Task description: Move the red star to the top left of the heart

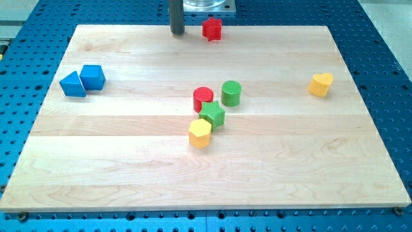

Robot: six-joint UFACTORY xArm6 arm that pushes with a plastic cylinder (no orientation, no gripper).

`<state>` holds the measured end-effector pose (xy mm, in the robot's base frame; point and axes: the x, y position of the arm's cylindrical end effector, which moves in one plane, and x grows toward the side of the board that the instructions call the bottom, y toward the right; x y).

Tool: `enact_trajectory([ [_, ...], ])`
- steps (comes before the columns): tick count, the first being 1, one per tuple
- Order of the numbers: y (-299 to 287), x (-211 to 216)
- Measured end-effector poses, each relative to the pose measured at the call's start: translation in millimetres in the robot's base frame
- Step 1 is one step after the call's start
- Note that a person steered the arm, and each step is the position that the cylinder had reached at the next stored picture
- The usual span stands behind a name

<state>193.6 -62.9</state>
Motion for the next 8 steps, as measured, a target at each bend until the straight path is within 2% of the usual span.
enact_trajectory([
  [1, 10, -1],
  [3, 199, 0],
  [4, 223, 0],
  [6, 211, 0],
  [7, 171, -1],
  [8, 141, 20],
])
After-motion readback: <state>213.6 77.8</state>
